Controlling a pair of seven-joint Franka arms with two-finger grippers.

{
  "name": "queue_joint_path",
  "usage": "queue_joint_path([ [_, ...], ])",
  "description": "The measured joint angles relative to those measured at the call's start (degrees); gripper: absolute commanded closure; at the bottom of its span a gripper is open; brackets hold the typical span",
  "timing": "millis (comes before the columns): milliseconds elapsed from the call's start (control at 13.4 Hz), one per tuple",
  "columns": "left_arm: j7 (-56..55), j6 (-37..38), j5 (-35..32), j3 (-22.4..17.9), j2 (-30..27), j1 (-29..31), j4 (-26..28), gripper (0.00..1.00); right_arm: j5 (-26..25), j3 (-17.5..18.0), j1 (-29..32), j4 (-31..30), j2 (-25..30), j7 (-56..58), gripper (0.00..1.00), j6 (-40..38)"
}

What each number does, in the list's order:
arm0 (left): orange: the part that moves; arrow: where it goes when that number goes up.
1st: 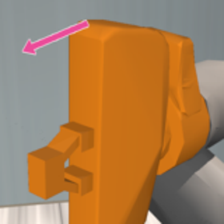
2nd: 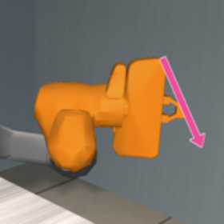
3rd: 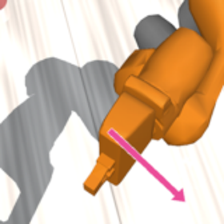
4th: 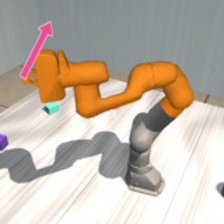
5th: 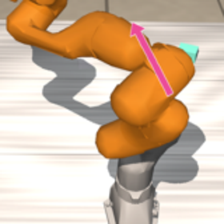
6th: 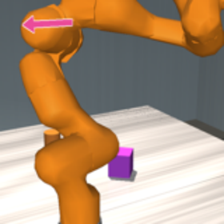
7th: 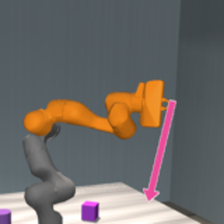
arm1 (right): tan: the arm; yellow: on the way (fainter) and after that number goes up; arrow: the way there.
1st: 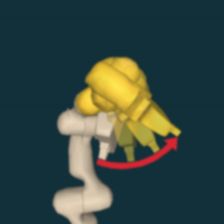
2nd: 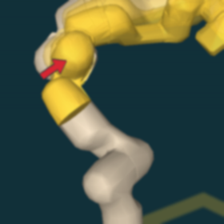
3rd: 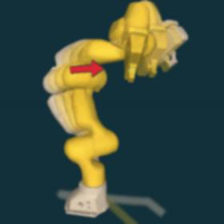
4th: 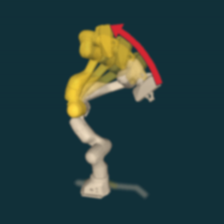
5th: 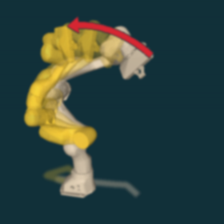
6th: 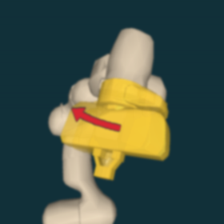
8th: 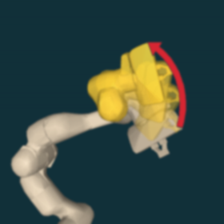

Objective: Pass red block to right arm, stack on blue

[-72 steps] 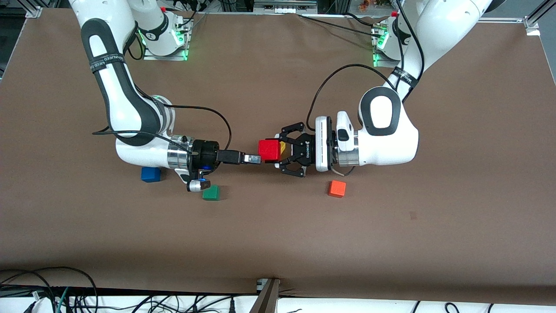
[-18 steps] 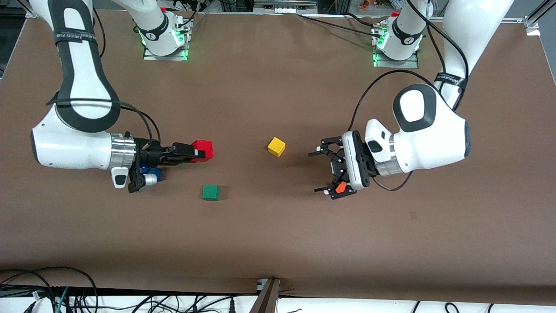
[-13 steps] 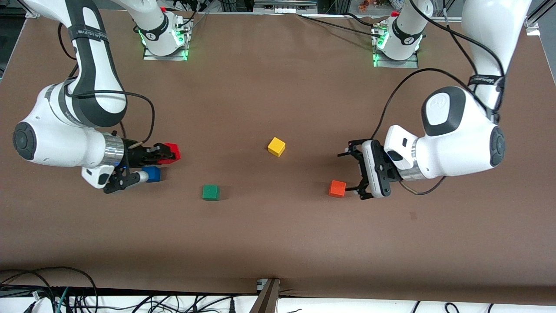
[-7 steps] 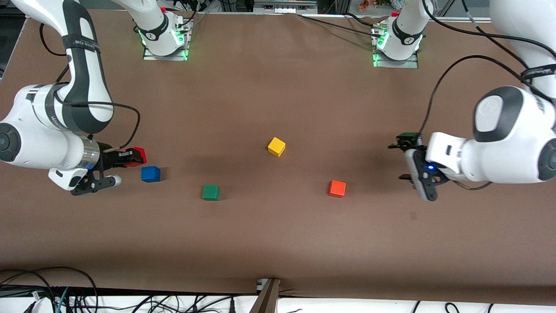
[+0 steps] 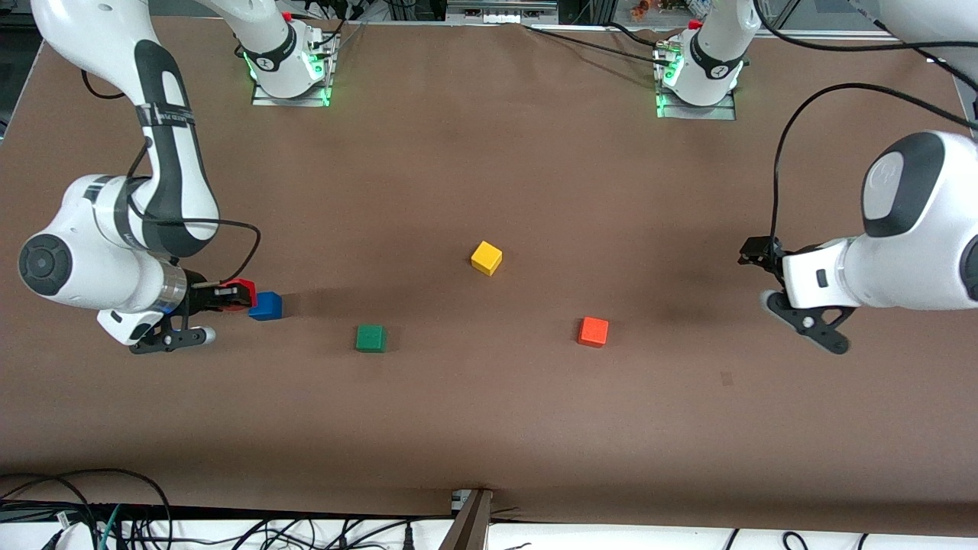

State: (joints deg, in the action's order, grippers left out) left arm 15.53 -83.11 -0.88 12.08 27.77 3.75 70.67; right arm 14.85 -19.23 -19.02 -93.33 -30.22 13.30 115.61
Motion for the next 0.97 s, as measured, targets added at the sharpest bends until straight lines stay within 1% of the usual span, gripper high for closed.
queue_joint_path([
  [74, -6.34, 0.22, -0.02, 0.03, -1.32, -0.01, -0.12, 0.00, -0.19, 0.01, -0.09, -0.08, -0.71, -0.24, 1.00, 1.20],
  [223, -13.08, 0.36, -0.21, -0.07, -4.28, 0.01, -0.29, 0.00, -0.23, 0.01, -0.15, -0.91, -1.72, -0.55, 1.00, 3.47],
  [446, -17.31, 0.59, -1.16, -1.90, -8.70, 0.31, -0.37, 0.00, -0.24, 0.02, -0.34, -4.17, -1.96, -1.09, 1.00, 7.72],
  [595, -17.58, 0.79, -1.26, -3.46, -10.94, 1.14, -0.34, 0.00, -0.24, 0.03, -0.53, -5.63, -1.91, -2.14, 1.00, 8.87],
  [744, -17.68, 1.03, -1.26, -3.56, -12.93, 1.53, 0.47, 0.00, -0.24, 0.09, -1.14, -6.23, -1.71, -3.88, 1.00, 9.01],
  [818, -18.04, 0.84, -1.26, -3.54, -14.11, 1.53, 2.06, 0.00, -0.24, 0.09, -1.57, -6.58, -1.56, -4.72, 1.00, 9.34],
  [893, -18.60, -0.76, -1.26, -3.49, -15.70, 1.53, 4.81, 0.00, -0.24, 0.09, -1.90, -7.12, -1.43, -5.23, 1.00, 10.19],
  [967, -18.80, -4.69, -1.26, -3.34, -17.99, 1.53, 8.99, 0.00, -0.25, 0.09, -2.11, -7.83, -1.31, -5.49, 1.00, 11.32],
])
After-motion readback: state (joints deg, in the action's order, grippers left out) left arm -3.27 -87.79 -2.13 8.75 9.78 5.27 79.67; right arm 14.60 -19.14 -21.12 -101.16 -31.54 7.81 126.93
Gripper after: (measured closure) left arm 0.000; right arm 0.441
